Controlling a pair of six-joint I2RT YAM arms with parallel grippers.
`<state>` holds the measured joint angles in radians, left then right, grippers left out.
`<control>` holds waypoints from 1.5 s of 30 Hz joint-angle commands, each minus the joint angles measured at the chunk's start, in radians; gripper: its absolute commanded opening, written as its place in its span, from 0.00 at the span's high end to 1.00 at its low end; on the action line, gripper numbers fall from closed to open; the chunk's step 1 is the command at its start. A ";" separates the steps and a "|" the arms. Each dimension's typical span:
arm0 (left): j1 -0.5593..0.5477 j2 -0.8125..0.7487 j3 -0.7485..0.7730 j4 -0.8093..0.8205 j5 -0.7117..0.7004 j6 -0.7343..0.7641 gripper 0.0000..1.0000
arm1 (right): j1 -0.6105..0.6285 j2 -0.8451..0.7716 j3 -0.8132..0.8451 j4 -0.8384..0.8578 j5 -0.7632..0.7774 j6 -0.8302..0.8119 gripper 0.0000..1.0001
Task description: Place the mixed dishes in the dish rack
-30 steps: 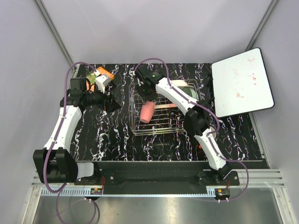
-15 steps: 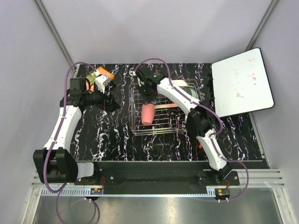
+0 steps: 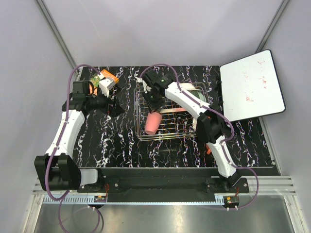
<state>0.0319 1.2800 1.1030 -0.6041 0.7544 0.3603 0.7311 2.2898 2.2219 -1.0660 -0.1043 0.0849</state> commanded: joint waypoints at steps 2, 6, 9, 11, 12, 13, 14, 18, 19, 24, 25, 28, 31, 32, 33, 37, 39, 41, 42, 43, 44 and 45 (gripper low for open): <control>0.010 -0.018 0.011 0.023 -0.017 0.029 0.01 | -0.001 -0.066 -0.079 -0.034 -0.090 -0.039 0.77; 0.008 -0.018 0.012 0.023 -0.015 0.034 0.01 | -0.001 -0.102 -0.140 -0.038 -0.133 -0.040 0.75; 0.010 -0.015 0.014 0.023 -0.020 0.040 0.01 | -0.001 -0.127 -0.192 -0.037 -0.156 -0.037 0.75; 0.010 -0.018 0.012 0.024 -0.023 0.040 0.01 | -0.001 -0.142 -0.217 -0.032 -0.169 -0.037 0.75; 0.010 -0.018 0.012 0.024 -0.024 0.042 0.01 | -0.001 -0.145 -0.219 -0.035 -0.172 -0.036 0.75; 0.010 -0.019 0.011 0.026 -0.023 0.042 0.01 | -0.001 -0.147 -0.219 -0.041 -0.176 -0.034 0.71; 0.010 -0.019 0.009 0.027 -0.021 0.043 0.01 | -0.001 -0.147 -0.208 -0.045 -0.178 -0.022 0.65; 0.010 -0.021 0.001 0.026 -0.021 0.045 0.01 | -0.001 -0.167 -0.183 -0.057 -0.184 -0.010 0.39; 0.010 -0.021 0.000 0.027 -0.021 0.043 0.01 | -0.001 -0.173 -0.170 -0.063 -0.140 -0.008 0.34; 0.010 -0.018 -0.005 0.030 -0.015 0.040 0.01 | 0.004 -0.262 -0.082 -0.060 -0.064 0.019 0.00; 0.010 -0.018 -0.005 0.030 -0.017 0.040 0.01 | 0.017 -0.285 -0.082 -0.039 -0.022 0.024 0.00; 0.011 -0.015 -0.003 0.032 -0.015 0.040 0.01 | 0.059 -0.418 -0.221 0.084 0.035 0.062 0.00; 0.011 -0.011 -0.003 0.032 -0.017 0.037 0.01 | 0.117 -0.577 -0.438 0.241 0.093 0.088 0.00; 0.011 -0.013 -0.003 0.032 -0.017 0.037 0.01 | 0.126 -0.620 -0.502 0.282 0.100 0.093 0.00; 0.011 -0.014 -0.003 0.032 -0.017 0.035 0.01 | 0.136 -0.710 -0.574 0.325 0.100 0.102 0.00; 0.011 -0.016 -0.003 0.030 -0.023 0.037 0.01 | 0.146 -0.949 -1.029 0.697 0.008 0.222 0.00; 0.011 -0.016 -0.005 0.029 -0.021 0.039 0.01 | 0.146 -1.031 -1.128 0.820 -0.005 0.252 0.00; 0.010 -0.016 -0.002 0.029 -0.021 0.037 0.01 | 0.148 -1.064 -1.228 0.882 -0.011 0.268 0.00; 0.010 -0.015 0.000 0.029 -0.021 0.035 0.01 | 0.146 -1.064 -1.248 0.924 -0.012 0.269 0.00; 0.011 -0.013 0.000 0.029 -0.021 0.035 0.01 | 0.148 -1.063 -1.274 0.943 -0.014 0.279 0.02; 0.010 -0.013 0.001 0.029 -0.021 0.035 0.01 | 0.146 -1.044 -1.283 0.962 -0.014 0.283 0.03; 0.010 -0.016 0.001 0.029 -0.023 0.034 0.01 | 0.146 -1.031 -1.288 0.988 -0.018 0.288 0.05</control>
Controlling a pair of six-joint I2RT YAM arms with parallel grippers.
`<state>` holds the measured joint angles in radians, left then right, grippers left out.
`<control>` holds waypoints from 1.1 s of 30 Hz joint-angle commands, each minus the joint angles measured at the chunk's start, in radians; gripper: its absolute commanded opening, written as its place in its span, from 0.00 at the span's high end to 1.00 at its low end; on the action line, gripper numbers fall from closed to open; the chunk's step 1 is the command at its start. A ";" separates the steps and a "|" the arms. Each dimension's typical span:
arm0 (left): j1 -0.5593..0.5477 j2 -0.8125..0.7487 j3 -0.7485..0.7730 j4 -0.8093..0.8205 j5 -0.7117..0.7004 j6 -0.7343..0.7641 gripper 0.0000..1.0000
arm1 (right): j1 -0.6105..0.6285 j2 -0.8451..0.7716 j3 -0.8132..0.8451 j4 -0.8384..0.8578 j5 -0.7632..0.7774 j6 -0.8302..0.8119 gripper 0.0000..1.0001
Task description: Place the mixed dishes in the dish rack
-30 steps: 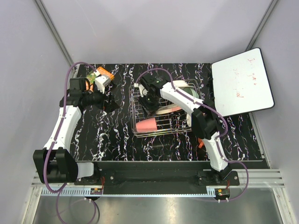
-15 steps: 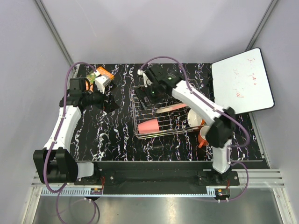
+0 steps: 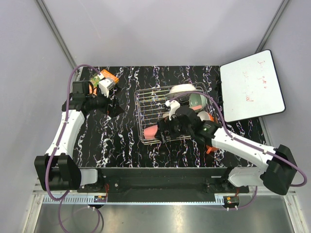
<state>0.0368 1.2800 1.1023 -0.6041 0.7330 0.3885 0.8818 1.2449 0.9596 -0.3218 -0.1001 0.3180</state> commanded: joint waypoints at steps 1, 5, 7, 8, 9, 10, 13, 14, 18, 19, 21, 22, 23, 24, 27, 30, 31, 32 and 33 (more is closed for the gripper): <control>0.005 -0.016 0.004 0.027 -0.003 0.007 0.01 | -0.004 0.028 -0.033 0.254 -0.027 0.065 0.08; 0.003 -0.019 0.007 0.020 -0.007 0.010 0.01 | -0.004 0.088 -0.059 0.355 -0.014 0.082 0.09; 0.006 -0.019 0.008 0.015 -0.009 0.016 0.01 | -0.004 0.100 -0.068 0.372 0.000 0.084 0.09; 0.005 -0.019 0.008 0.013 -0.010 0.018 0.01 | -0.006 0.116 -0.070 0.377 0.011 0.084 0.10; 0.005 -0.018 0.011 0.012 -0.012 0.019 0.01 | -0.006 0.123 -0.071 0.374 0.019 0.087 0.10; 0.006 -0.016 0.013 0.007 -0.014 0.021 0.01 | -0.006 0.129 -0.073 0.372 0.025 0.090 0.10; 0.006 -0.015 0.021 0.003 -0.015 0.026 0.01 | -0.006 0.120 -0.099 0.369 0.052 0.089 0.10; 0.005 -0.013 0.021 0.003 -0.014 0.026 0.01 | -0.006 0.102 -0.107 0.371 0.074 0.089 0.10; 0.005 -0.004 0.018 0.003 -0.007 0.024 0.01 | -0.006 0.061 -0.145 0.365 0.096 0.075 0.11; 0.005 -0.002 0.016 0.003 -0.007 0.024 0.01 | -0.006 0.048 -0.151 0.359 0.094 0.075 0.11; 0.005 -0.005 0.016 0.003 -0.007 0.024 0.01 | -0.006 0.041 -0.165 0.352 0.120 0.072 0.11; 0.006 -0.005 0.016 0.001 -0.007 0.024 0.01 | -0.006 0.039 -0.168 0.349 0.122 0.070 0.11; 0.006 -0.005 0.014 0.003 -0.010 0.024 0.01 | -0.006 0.039 -0.171 0.346 0.120 0.070 0.11; 0.005 -0.004 0.013 0.003 -0.012 0.026 0.01 | -0.007 0.041 -0.173 0.346 0.122 0.069 0.11; 0.006 -0.004 0.011 0.003 -0.011 0.024 0.01 | -0.007 0.054 -0.176 0.351 0.123 0.072 0.11; 0.006 -0.004 0.011 0.003 -0.011 0.026 0.01 | -0.007 0.088 -0.174 0.359 0.123 0.076 0.11; 0.005 -0.005 0.011 0.003 -0.012 0.026 0.01 | -0.007 0.109 -0.173 0.360 0.119 0.078 0.11; 0.006 -0.005 0.011 0.003 -0.017 0.027 0.01 | -0.009 0.119 -0.173 0.362 0.116 0.079 0.11; 0.005 -0.007 0.010 0.003 -0.017 0.029 0.01 | -0.009 0.126 -0.173 0.366 0.114 0.079 0.11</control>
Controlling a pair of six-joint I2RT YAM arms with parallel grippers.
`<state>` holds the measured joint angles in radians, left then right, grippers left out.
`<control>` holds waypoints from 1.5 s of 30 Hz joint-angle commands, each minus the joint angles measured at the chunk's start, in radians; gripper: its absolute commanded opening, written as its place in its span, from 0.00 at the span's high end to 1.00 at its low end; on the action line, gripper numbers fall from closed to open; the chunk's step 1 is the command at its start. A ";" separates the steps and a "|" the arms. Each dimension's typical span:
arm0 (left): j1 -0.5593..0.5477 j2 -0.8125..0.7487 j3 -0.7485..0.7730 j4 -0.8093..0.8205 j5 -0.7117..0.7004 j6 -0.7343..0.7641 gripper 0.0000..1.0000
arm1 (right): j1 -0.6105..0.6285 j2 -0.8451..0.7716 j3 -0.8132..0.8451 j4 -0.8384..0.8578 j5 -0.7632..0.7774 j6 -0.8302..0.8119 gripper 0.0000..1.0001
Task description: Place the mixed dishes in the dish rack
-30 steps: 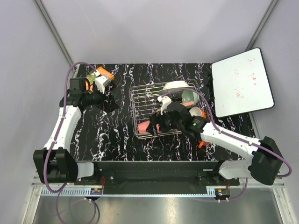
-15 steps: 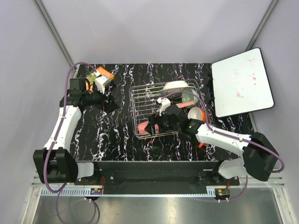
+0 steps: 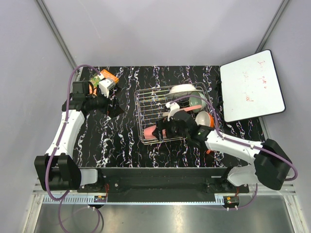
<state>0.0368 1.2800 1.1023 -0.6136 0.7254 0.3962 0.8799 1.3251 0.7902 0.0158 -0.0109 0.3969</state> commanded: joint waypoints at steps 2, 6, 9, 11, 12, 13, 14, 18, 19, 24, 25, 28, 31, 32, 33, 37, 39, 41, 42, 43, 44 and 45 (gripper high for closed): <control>0.006 -0.007 0.005 0.012 -0.011 0.023 0.01 | -0.012 0.066 -0.006 0.049 0.014 0.003 0.11; 0.006 -0.007 0.001 0.012 -0.014 0.024 0.01 | -0.021 0.112 -0.003 0.072 -0.024 0.022 0.12; 0.006 -0.010 0.001 0.012 -0.014 0.029 0.01 | -0.019 0.137 -0.012 0.095 -0.044 0.036 0.14; 0.005 -0.010 -0.001 0.012 -0.017 0.030 0.01 | -0.019 0.137 -0.016 0.108 -0.050 0.039 0.16; 0.006 -0.008 -0.004 0.012 -0.015 0.032 0.01 | -0.019 0.135 -0.019 0.114 -0.054 0.042 0.19; 0.006 -0.007 -0.004 0.012 -0.015 0.032 0.01 | -0.019 0.134 -0.020 0.128 -0.058 0.042 0.22; 0.006 -0.007 -0.004 0.012 -0.015 0.032 0.01 | -0.019 0.132 -0.026 0.134 -0.063 0.048 0.25; 0.006 -0.007 -0.005 0.014 -0.012 0.030 0.01 | -0.019 0.131 -0.037 0.194 -0.109 0.062 0.45; 0.006 -0.007 -0.005 0.012 -0.012 0.030 0.01 | -0.018 0.132 -0.040 0.205 -0.118 0.065 0.49; 0.005 -0.010 -0.009 0.015 -0.015 0.032 0.01 | -0.019 0.151 -0.034 0.231 -0.172 0.076 0.90; 0.006 -0.011 -0.010 0.015 -0.017 0.035 0.01 | -0.019 0.154 -0.034 0.231 -0.179 0.074 0.95; 0.006 -0.013 -0.015 0.015 -0.015 0.035 0.01 | -0.021 0.149 -0.028 0.228 -0.198 0.062 1.00; 0.005 -0.013 -0.013 0.015 -0.012 0.032 0.01 | -0.021 0.126 -0.013 0.201 -0.196 0.042 1.00; 0.006 -0.011 -0.013 0.015 -0.009 0.029 0.01 | -0.019 0.115 -0.006 0.190 -0.193 0.036 1.00; 0.006 -0.010 -0.010 0.018 -0.009 0.024 0.01 | -0.021 0.090 0.000 0.167 -0.187 0.030 1.00; 0.006 0.002 0.023 0.037 0.029 -0.042 0.01 | -0.021 0.007 0.040 0.121 -0.176 -0.001 1.00; 0.008 0.018 0.047 0.046 0.063 -0.121 0.01 | -0.021 -0.053 0.052 0.108 -0.178 -0.009 1.00; 0.008 0.039 0.086 0.058 0.127 -0.219 0.01 | -0.021 -0.096 0.058 0.119 -0.192 -0.023 1.00; 0.008 0.050 0.118 0.061 0.147 -0.255 0.01 | -0.021 -0.145 0.038 0.162 -0.211 -0.033 1.00; 0.008 0.058 0.132 0.069 0.191 -0.291 0.01 | -0.021 -0.174 0.014 0.200 -0.228 -0.042 1.00; 0.008 0.077 0.148 0.071 0.216 -0.362 0.01 | -0.021 -0.229 -0.023 0.263 -0.247 -0.047 1.00; 0.008 0.088 0.160 0.075 0.244 -0.393 0.01 | -0.021 -0.254 -0.069 0.436 -0.277 -0.044 1.00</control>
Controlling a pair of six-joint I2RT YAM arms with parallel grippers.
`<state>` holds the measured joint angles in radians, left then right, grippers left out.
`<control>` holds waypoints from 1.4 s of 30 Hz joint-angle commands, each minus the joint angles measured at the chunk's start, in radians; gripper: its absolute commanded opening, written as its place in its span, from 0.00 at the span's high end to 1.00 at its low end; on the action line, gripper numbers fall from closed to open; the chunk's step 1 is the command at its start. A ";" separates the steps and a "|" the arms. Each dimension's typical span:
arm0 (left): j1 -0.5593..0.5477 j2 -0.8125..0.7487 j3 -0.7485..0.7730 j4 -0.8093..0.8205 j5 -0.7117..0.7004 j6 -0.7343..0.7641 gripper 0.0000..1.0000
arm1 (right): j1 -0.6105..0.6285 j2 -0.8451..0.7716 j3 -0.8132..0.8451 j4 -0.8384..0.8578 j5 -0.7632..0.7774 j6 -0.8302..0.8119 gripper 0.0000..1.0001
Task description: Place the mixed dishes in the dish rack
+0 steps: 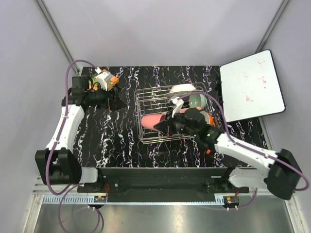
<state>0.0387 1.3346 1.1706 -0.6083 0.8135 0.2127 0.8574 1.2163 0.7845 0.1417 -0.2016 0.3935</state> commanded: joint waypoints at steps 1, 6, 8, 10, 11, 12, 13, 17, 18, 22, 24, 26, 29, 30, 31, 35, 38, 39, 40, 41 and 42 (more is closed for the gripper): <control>0.006 0.043 0.112 0.082 0.212 -0.254 0.01 | 0.002 -0.165 -0.170 0.422 -0.099 -0.041 1.00; 0.004 0.106 0.149 0.125 0.370 -0.481 0.01 | 0.000 -0.091 -0.294 0.812 -0.111 -0.010 1.00; 0.004 0.112 0.133 0.214 0.464 -0.618 0.01 | -0.001 -0.014 -0.288 0.918 -0.128 0.005 1.00; 0.004 0.107 0.094 0.353 0.535 -0.729 0.01 | -0.012 0.038 -0.268 0.984 -0.150 0.044 1.00; 0.004 0.104 0.087 0.373 0.547 -0.775 0.01 | -0.017 0.076 -0.258 1.005 -0.160 0.056 1.00; 0.004 0.101 0.083 0.374 0.555 -0.771 0.01 | -0.023 0.094 -0.242 1.044 -0.179 0.077 1.00; 0.004 0.095 0.078 0.374 0.558 -0.768 0.01 | -0.026 0.107 -0.235 1.058 -0.186 0.087 1.00; -0.005 0.087 0.052 0.375 0.550 -0.751 0.01 | -0.041 0.166 -0.205 1.139 -0.220 0.126 1.00; -0.006 0.086 0.038 0.375 0.535 -0.742 0.01 | -0.049 0.175 -0.191 1.154 -0.226 0.154 1.00; -0.014 0.081 0.014 0.375 0.510 -0.713 0.01 | -0.072 0.233 -0.151 1.211 -0.254 0.203 1.00; -0.029 0.077 0.012 0.375 0.498 -0.710 0.01 | -0.077 0.258 -0.119 1.237 -0.266 0.222 1.00; -0.034 0.071 0.017 0.374 0.493 -0.705 0.01 | -0.084 0.298 -0.079 1.254 -0.285 0.243 1.00; -0.033 0.063 0.020 0.375 0.493 -0.714 0.01 | -0.089 0.348 -0.033 1.268 -0.301 0.268 1.00; -0.054 0.057 0.020 0.374 0.504 -0.717 0.01 | -0.090 0.360 -0.024 1.271 -0.305 0.274 1.00; -0.056 0.055 0.023 0.374 0.507 -0.726 0.01 | -0.092 0.379 -0.018 1.274 -0.306 0.277 1.00; -0.062 0.029 0.006 0.375 0.521 -0.737 0.01 | -0.095 0.413 0.021 1.302 -0.309 0.291 1.00; -0.066 0.011 -0.006 0.375 0.527 -0.739 0.01 | -0.106 0.437 0.047 1.323 -0.309 0.300 1.00; -0.068 0.009 -0.008 0.374 0.529 -0.739 0.01 | -0.107 0.451 0.055 1.328 -0.311 0.304 1.00; -0.069 0.008 -0.012 0.374 0.529 -0.739 0.01 | -0.109 0.457 0.068 1.338 -0.317 0.312 1.00; -0.069 0.006 -0.014 0.375 0.530 -0.739 0.01 | -0.112 0.462 0.074 1.343 -0.320 0.317 1.00; -0.069 0.005 -0.015 0.374 0.530 -0.737 0.01 | -0.116 0.469 0.081 1.352 -0.321 0.321 1.00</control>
<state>-0.0181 1.3785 1.1687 -0.2550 1.3025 -0.5060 0.7620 1.6650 0.8013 1.2835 -0.5182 0.6964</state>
